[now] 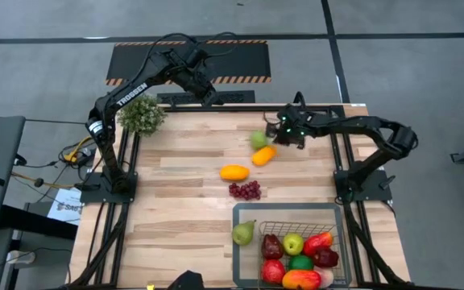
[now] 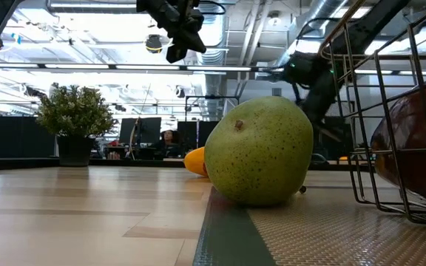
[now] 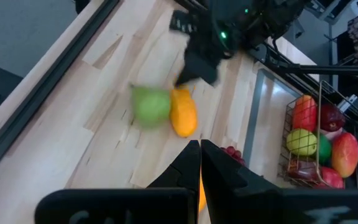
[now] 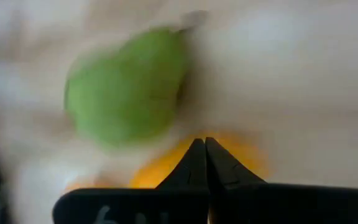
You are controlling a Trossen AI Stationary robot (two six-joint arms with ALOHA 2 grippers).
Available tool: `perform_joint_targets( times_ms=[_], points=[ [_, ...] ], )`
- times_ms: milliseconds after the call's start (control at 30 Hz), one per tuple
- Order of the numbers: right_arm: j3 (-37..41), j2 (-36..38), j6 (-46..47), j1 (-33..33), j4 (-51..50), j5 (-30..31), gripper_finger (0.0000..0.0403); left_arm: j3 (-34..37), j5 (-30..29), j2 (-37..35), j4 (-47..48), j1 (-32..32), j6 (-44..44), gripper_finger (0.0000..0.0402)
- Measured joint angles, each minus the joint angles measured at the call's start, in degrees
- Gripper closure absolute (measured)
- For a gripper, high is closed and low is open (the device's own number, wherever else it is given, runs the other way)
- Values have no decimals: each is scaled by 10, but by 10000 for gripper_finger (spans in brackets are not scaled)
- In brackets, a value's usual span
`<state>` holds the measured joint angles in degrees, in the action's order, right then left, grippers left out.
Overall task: Build produce basket
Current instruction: Put the top pear into the wire basket
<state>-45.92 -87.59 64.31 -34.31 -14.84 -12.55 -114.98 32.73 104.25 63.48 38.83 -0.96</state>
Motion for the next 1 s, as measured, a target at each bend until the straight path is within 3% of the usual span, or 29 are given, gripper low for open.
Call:
perform_joint_targets(
  times_ms=[67,167,433,533,667,800,1000],
  points=[
    [-19,-5,-37,23,0,-47,403,0,0,0,0,-2,3,401],
    [-49,11,-61,54,-16,-44,403,0,0,0,0,-2,9,401],
    [-173,49,-135,92,-185,79,403,0,-59,3,11,-5,46,401],
    [-246,21,-162,111,-232,128,403,1,-34,-4,52,-6,49,401],
    [-343,-56,-167,131,-253,181,392,-1,-45,-43,71,-6,50,401],
    [-414,-142,-147,129,-308,196,337,0,-81,-57,75,-7,33,402],
    [-459,-218,-134,129,-351,186,204,0,-111,-69,83,-11,32,378]
  ],
)
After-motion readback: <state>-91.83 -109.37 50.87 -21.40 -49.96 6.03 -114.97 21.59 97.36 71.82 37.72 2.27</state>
